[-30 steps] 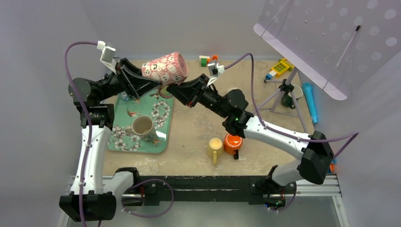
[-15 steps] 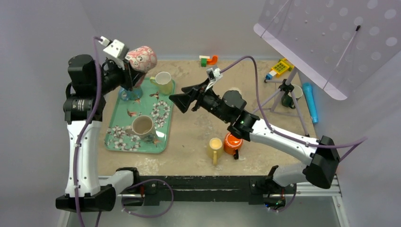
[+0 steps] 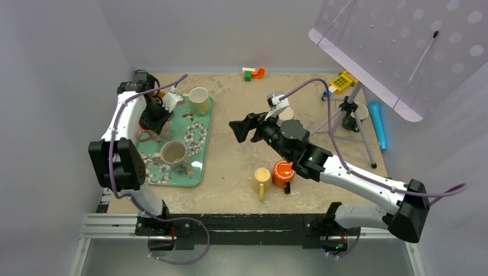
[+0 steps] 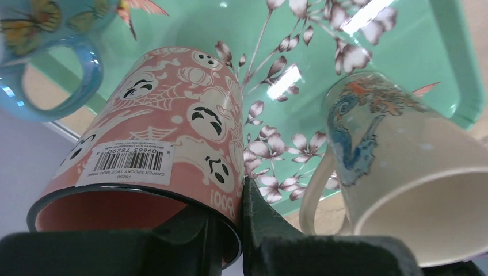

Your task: Turn the mug right side up

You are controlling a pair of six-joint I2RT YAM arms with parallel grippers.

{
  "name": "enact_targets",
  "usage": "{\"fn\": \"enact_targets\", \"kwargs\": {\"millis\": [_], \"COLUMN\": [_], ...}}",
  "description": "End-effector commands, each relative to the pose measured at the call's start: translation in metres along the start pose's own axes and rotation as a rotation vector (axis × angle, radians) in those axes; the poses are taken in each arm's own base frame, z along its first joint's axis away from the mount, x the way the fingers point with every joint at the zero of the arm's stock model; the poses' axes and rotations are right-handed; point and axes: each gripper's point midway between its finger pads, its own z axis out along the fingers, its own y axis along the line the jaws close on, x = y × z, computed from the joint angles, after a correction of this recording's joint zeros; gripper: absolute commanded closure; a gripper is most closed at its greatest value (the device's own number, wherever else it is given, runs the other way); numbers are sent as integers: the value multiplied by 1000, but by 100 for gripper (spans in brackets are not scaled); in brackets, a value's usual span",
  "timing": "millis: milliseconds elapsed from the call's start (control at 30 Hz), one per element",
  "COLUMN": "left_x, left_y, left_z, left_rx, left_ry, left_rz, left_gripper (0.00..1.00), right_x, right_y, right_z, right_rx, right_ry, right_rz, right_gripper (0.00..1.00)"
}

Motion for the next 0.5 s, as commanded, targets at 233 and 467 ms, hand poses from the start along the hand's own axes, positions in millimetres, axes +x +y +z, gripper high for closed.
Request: {"fn": "enact_targets", "kwargs": {"millis": [233, 467], "left_x": [13, 11], "left_y": [40, 37], "left_z": [55, 59], "left_rx": [-102, -99], "left_ry": [108, 84], "left_rz": [101, 83], "left_gripper": [100, 69], "right_x": [14, 46], "right_y": [-88, -159], "right_z": [-14, -44], "right_rx": [333, 647], "right_ry": [55, 104], "right_rz": [-72, -126], "right_gripper": [6, 2]}}
